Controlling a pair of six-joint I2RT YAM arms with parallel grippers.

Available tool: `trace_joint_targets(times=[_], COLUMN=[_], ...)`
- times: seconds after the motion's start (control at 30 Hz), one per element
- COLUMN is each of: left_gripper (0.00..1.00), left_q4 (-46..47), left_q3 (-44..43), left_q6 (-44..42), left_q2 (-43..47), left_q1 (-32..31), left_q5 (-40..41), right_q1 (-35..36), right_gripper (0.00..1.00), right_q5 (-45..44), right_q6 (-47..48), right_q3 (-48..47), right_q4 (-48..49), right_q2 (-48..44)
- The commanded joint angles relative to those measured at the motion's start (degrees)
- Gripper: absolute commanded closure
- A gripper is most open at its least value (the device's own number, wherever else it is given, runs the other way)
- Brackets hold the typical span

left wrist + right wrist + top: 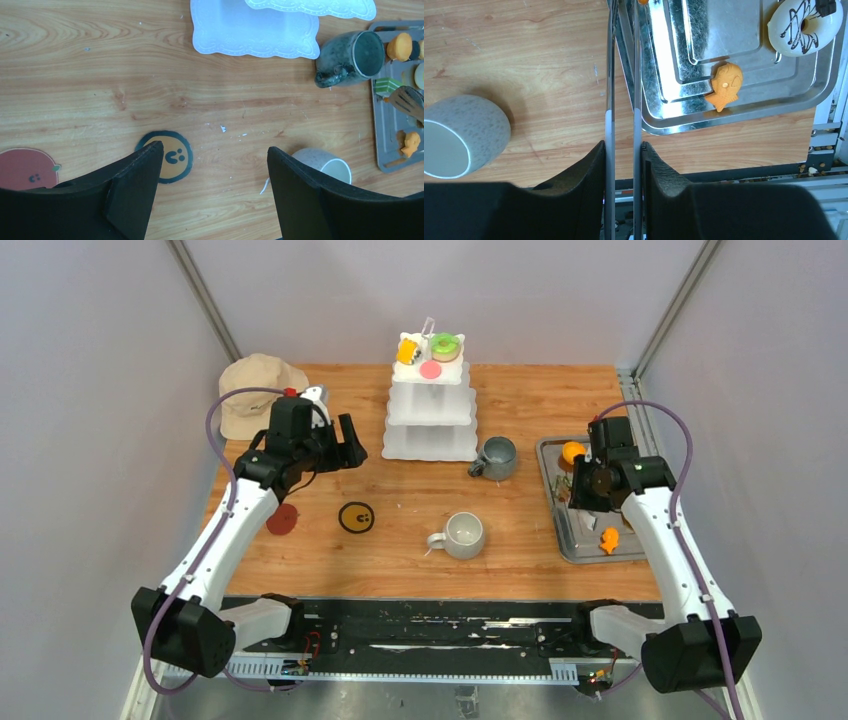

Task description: Serve the afternoon tea

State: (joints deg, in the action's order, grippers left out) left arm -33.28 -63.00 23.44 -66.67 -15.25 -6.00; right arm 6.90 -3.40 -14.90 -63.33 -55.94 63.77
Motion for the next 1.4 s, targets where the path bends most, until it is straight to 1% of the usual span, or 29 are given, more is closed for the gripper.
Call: trace_joint_targets(times=[0.0,0.4,0.57,0.67,0.8,0.93,1.13,1.37], left_gripper=[0.20,0.20,0.20,0.19,0.20,0.20,0.20,0.20], left_q4=[1.9,2.1,2.2,2.2,2.6,2.5,2.3,2.3], left_q3=[-0.2,-0.5,-0.6,-0.5,-0.5,-1.1,-1.8,-1.5], left_q6=[0.3,0.2,0.3,0.1,0.1,0.0,-0.4,-0.2], left_q2=[-0.6,-1.2,-1.4,-1.6,-2.3,-3.1,-3.5,-3.2], left_q1=[-0.4,-0.4,-0.4,-0.4,-0.4,-0.4,-0.4,-0.4], left_q5=[-0.6,-0.3,-0.4,0.0,-0.5,-0.8,-0.9,-1.1], right_q1=[-0.9,-1.4,-1.4,-1.5,-2.7,-6.0,-11.2,-18.7], right_gripper=[0.87,0.88,0.88,0.85,0.76,0.70,0.61,0.60], right_q5=[-3.0,-5.0,-4.4,-6.1,-7.6,-6.0,0.6,10.5], right_q6=[1.3,1.0,0.8,1.0,0.8,0.5,-0.1,-3.0], right_q3=[0.0,-3.6,-5.6,-5.1,-3.3,-2.1,-0.3,3.5], right_q4=[0.4,9.0,9.5,9.3,9.1,9.0,9.3,13.0], right_q2=[1.1,8.0,7.8,6.4,5.2,3.8,2.8,1.7])
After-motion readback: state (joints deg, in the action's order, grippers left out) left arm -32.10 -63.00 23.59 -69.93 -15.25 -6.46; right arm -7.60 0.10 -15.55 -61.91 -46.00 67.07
